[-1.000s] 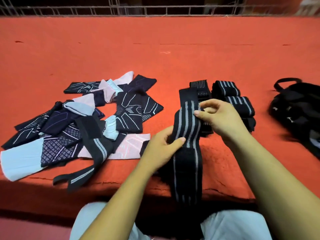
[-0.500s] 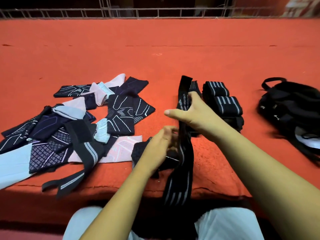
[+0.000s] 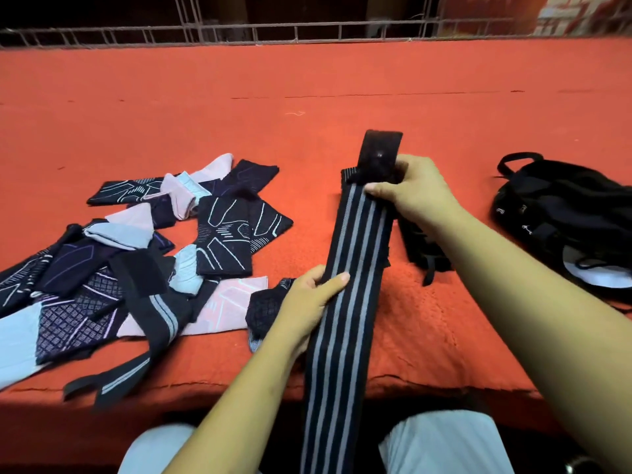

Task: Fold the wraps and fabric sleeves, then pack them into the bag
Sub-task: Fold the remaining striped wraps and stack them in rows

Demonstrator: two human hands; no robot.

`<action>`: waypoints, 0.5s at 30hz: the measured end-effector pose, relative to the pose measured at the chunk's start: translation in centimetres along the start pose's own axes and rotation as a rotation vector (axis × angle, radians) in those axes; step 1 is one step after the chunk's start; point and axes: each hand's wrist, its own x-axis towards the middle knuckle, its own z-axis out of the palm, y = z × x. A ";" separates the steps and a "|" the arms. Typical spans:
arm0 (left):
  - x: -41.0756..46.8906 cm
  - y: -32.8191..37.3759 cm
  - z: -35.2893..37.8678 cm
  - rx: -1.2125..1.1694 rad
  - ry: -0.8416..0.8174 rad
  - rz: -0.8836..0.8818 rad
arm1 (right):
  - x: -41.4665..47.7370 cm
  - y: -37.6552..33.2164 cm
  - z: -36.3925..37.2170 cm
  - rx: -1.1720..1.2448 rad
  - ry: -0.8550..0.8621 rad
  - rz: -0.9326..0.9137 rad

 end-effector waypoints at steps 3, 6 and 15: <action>1.0 -1.1 0.0 0.015 0.056 -0.010 | -0.1 0.2 1.1 0.050 0.058 -0.049; 1.7 -2.6 -0.5 0.107 0.180 -0.018 | -1.8 1.2 2.8 0.027 -0.005 -0.086; 2.9 -3.3 -1.2 -0.187 0.149 -0.107 | -9.0 8.5 5.6 -0.023 0.068 -0.075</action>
